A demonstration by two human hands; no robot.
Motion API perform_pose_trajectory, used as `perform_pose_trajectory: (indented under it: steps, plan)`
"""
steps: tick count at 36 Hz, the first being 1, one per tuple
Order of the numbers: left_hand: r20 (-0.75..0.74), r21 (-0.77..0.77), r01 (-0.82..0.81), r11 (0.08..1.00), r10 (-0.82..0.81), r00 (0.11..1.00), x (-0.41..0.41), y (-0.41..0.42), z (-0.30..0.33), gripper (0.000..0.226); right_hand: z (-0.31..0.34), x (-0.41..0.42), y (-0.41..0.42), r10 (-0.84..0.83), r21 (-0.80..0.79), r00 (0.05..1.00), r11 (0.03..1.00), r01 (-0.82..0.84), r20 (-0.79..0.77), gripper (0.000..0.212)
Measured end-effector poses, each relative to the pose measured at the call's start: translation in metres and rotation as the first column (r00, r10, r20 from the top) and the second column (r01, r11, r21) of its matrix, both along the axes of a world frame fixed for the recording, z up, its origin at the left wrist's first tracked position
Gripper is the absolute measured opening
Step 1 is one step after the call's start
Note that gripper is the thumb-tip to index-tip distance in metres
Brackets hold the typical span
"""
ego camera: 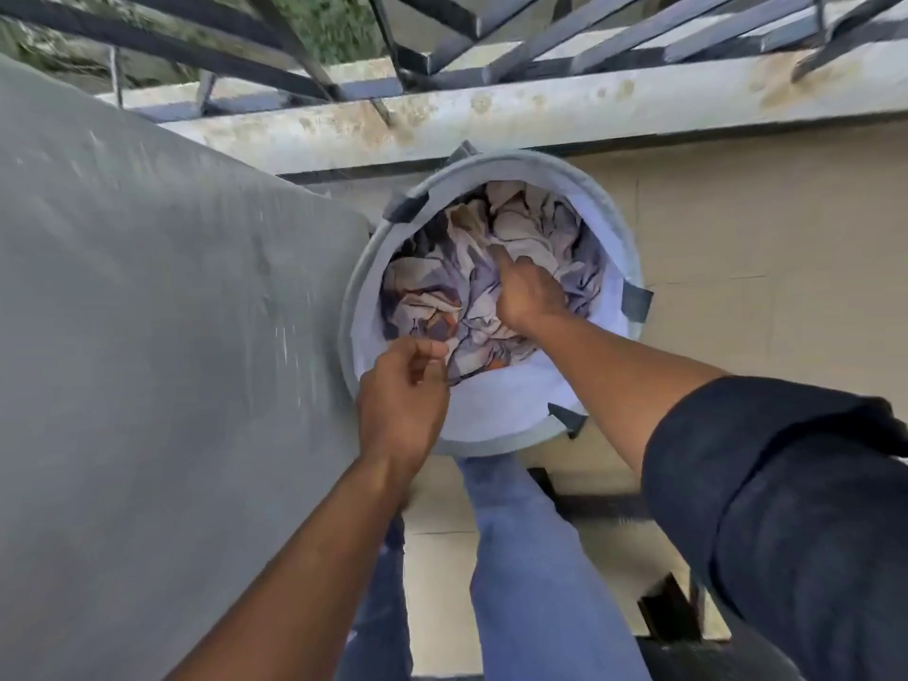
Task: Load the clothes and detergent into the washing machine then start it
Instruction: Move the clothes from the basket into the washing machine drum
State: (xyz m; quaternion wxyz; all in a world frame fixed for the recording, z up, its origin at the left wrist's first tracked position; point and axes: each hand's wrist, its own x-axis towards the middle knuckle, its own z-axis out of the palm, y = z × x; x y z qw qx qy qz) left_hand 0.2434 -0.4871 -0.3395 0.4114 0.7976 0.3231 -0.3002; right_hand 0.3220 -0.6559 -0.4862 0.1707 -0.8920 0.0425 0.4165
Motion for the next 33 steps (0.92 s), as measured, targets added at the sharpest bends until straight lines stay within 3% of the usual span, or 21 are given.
perform_pose_trajectory:
  steps: [4, 11, 14, 19, 21, 28, 33]
  plan:
    - [0.016, -0.013, -0.011, 1.000, 0.011, 1.000, 0.001, 0.000, 0.000, 0.026, -0.004, 0.004, 0.000, 0.079, -0.079, 0.995, 0.994, -0.075, 0.058, 0.033]
    - [0.026, -0.042, -0.078, 0.996, 0.079, 0.997, 0.009, 0.001, 0.024, 0.029, 0.039, -0.003, 0.008, -0.058, 0.013, 0.991, 0.998, 0.057, 0.121, 0.011]
    - [0.047, -0.050, -0.104, 0.993, 0.106, 0.993, 0.012, 0.001, 0.040, 0.032, 0.065, -0.010, 0.014, -0.111, 0.085, 0.978, 0.992, 0.097, 0.175, 0.012]
    - [0.097, -0.068, -0.105, 0.992, 0.112, 0.989, 0.016, 0.001, 0.085, 0.029, 0.137, -0.031, 0.014, -0.017, 0.103, 0.942, 0.994, -0.019, 0.336, 0.044]
    - [0.117, -0.055, -0.071, 0.996, 0.077, 0.990, 0.017, 0.002, 0.106, 0.026, 0.176, -0.040, 0.009, -0.002, 0.104, 0.928, 0.994, -0.040, 0.372, 0.050]
    - [0.188, -0.027, 0.160, 0.987, -0.152, 0.970, 0.024, 0.003, 0.171, 0.029, 0.321, -0.075, -0.008, -0.194, 0.289, 0.823, 0.956, 0.038, 0.534, 0.035]
    - [0.344, 0.026, 0.383, 0.923, -0.368, 0.864, 0.036, 0.003, 0.226, 0.043, 0.414, -0.093, -0.004, -0.291, 0.385, 0.724, 0.922, 0.039, 0.625, 0.016]
